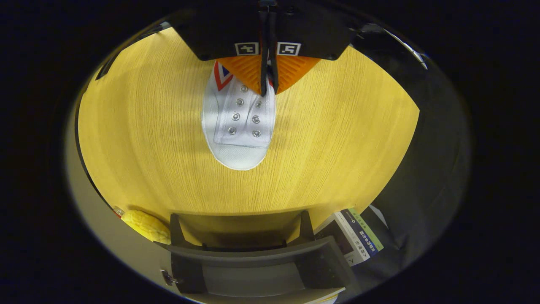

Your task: Open the shoe cabinet door, grab the shoes and put them into the shoe cabinet, then close the shoe cabinet door.

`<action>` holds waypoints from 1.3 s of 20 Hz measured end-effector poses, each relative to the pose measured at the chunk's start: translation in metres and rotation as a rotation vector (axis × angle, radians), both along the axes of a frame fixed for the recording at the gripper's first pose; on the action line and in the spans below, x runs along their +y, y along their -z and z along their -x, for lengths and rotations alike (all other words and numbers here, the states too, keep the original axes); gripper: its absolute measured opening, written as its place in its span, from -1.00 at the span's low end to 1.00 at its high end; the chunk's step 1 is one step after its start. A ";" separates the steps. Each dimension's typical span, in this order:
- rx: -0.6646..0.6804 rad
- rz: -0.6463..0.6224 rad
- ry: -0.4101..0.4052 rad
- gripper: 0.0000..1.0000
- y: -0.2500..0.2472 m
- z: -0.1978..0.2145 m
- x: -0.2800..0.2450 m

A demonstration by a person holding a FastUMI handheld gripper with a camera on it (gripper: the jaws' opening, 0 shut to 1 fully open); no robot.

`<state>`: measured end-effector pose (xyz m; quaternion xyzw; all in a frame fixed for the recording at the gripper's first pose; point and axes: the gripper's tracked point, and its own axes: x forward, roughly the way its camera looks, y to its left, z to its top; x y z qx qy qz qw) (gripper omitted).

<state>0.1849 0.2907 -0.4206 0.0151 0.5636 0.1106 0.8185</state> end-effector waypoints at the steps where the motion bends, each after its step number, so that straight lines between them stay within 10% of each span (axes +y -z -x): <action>1: -0.010 -0.006 0.000 -0.96 0.000 0.000 0.000; 26: -0.280 -0.419 0.096 -0.98 -0.171 -0.028 -0.008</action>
